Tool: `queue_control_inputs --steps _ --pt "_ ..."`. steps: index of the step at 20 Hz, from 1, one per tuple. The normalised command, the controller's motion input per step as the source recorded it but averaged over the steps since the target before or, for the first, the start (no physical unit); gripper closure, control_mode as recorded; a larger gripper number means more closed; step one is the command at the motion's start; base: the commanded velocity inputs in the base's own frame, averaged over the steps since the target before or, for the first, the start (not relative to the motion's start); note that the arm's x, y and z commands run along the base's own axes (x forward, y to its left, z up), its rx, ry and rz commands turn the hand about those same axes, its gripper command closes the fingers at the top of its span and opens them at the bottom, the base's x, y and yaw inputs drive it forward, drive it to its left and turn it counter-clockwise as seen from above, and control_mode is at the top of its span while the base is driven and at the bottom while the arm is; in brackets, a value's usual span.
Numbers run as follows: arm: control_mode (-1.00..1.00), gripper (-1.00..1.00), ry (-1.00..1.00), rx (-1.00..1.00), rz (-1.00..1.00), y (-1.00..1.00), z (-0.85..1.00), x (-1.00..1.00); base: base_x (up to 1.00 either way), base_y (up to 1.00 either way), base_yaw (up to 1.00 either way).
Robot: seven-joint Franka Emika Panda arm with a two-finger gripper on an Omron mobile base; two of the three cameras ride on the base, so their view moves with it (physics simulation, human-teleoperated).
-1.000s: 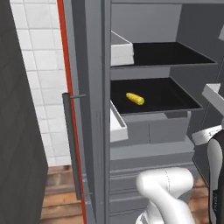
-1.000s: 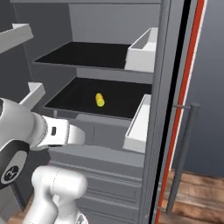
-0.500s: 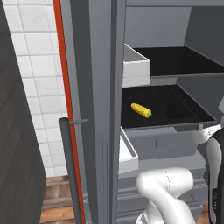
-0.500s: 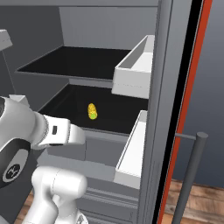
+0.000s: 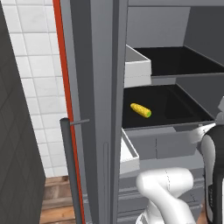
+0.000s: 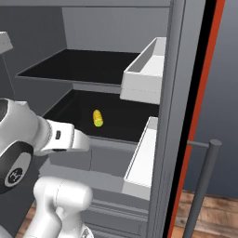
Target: Place one corn and one fish in each tupperware on the nearby counter, to pack two identical lunches.
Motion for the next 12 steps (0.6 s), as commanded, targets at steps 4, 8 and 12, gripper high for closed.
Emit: queue_control_inputs --steps 4,8,12 --pt "-1.0 -1.0 0.0 0.0 0.01 0.11 -0.07 0.49 0.0 0.0 0.0" --pt "-1.0 -1.0 -0.04 0.04 0.06 0.01 -0.05 0.62 0.0 0.0 0.0" --pt "-1.0 -1.0 -0.09 0.05 0.06 0.05 -0.1 0.63 0.0 0.0 0.0"
